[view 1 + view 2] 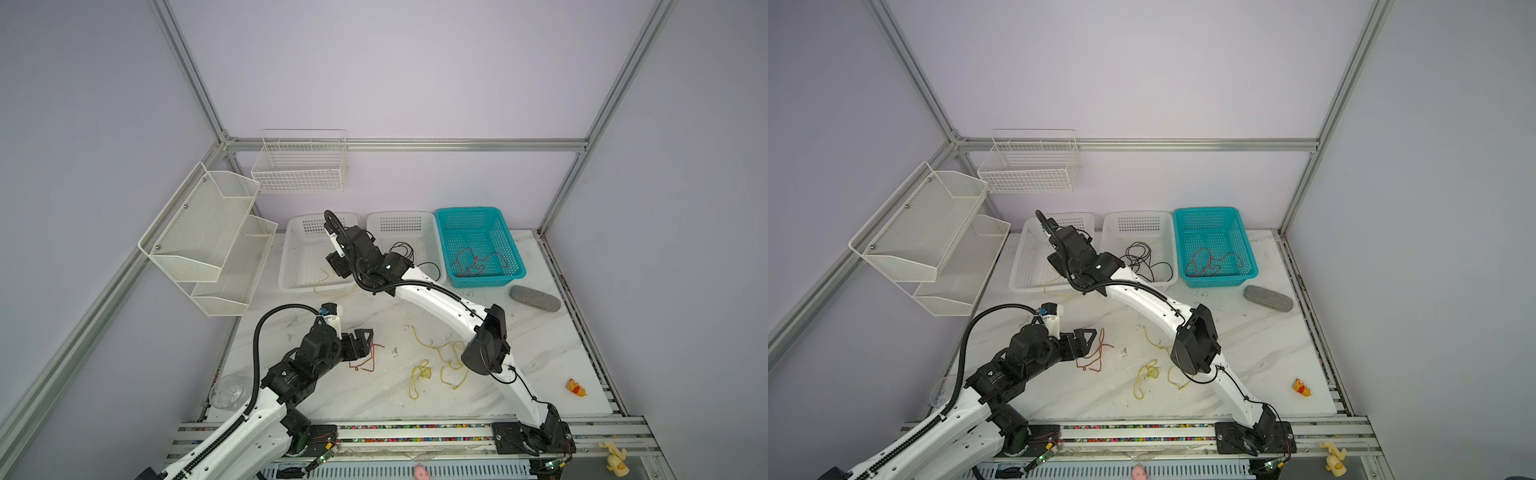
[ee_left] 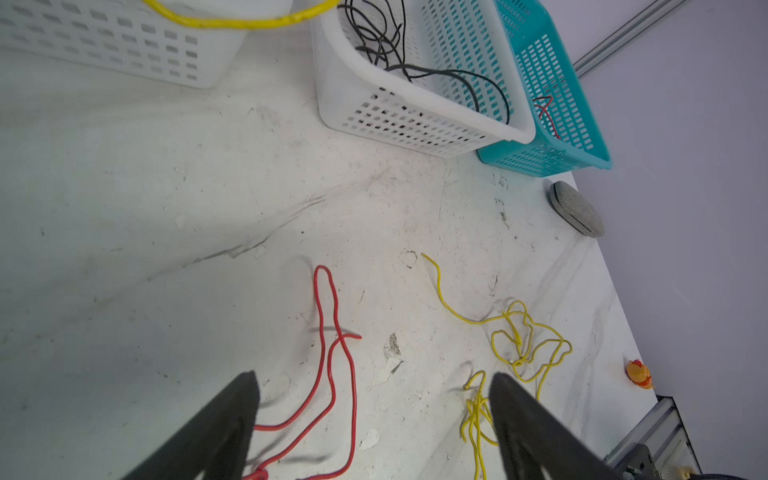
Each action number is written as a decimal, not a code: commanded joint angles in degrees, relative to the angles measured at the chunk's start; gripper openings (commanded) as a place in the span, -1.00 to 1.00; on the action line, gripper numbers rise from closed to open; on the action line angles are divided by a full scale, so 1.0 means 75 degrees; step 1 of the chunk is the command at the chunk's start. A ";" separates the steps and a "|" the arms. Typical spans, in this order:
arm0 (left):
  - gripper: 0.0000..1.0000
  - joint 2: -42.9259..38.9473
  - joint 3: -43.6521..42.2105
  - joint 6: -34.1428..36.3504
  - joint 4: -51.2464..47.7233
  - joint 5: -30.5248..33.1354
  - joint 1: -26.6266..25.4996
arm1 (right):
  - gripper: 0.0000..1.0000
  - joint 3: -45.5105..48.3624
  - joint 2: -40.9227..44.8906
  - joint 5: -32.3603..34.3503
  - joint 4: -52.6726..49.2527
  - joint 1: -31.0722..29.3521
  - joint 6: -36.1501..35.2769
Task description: Untangle the cables
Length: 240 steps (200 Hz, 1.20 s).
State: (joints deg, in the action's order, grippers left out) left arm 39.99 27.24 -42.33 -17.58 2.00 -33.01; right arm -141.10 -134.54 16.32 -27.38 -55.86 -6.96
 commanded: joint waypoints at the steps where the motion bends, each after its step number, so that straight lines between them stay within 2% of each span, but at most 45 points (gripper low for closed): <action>1: 0.90 -0.0003 0.1040 0.0144 0.0319 0.0375 0.0043 | 0.37 -0.0030 0.0529 -0.0340 -0.0258 0.0167 0.0447; 16: 1.00 0.0041 0.1219 0.0105 0.0470 0.0579 0.0063 | 0.37 -0.0068 0.0593 -0.0501 -0.0378 0.0204 0.0634; 44: 0.99 0.0221 0.1482 -0.0307 0.0842 0.0641 0.0277 | 0.36 -0.0037 0.0744 -0.0839 -0.0451 0.0249 0.1020; 93: 1.00 0.0696 0.1184 -0.1657 0.2212 -0.0471 0.1172 | 0.33 -0.0042 0.0921 -0.1695 -0.0475 0.0296 0.1897; 140: 0.99 0.0830 0.1348 -0.1368 0.2821 -0.0748 0.1918 | 0.30 0.0682 0.1492 -0.2294 -0.0090 0.0308 0.2170; 179: 0.99 0.0646 0.1096 -0.1364 0.3971 -0.1519 0.2290 | 0.30 0.1598 0.2003 -0.2718 0.0418 0.0308 0.2159; 204: 0.87 0.0759 0.0975 -0.1388 0.4288 -0.1764 0.2402 | 0.29 0.2027 0.2304 -0.2993 0.0755 0.0303 0.2206; 240: 0.54 0.0874 0.0978 -0.1441 0.4436 -0.1894 0.2631 | 0.29 0.2252 0.2481 -0.3202 0.0885 0.0310 0.2230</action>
State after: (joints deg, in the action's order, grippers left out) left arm 46.28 32.58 -53.08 10.92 -10.13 -14.52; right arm -124.57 -118.43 -5.45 -23.31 -53.67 8.97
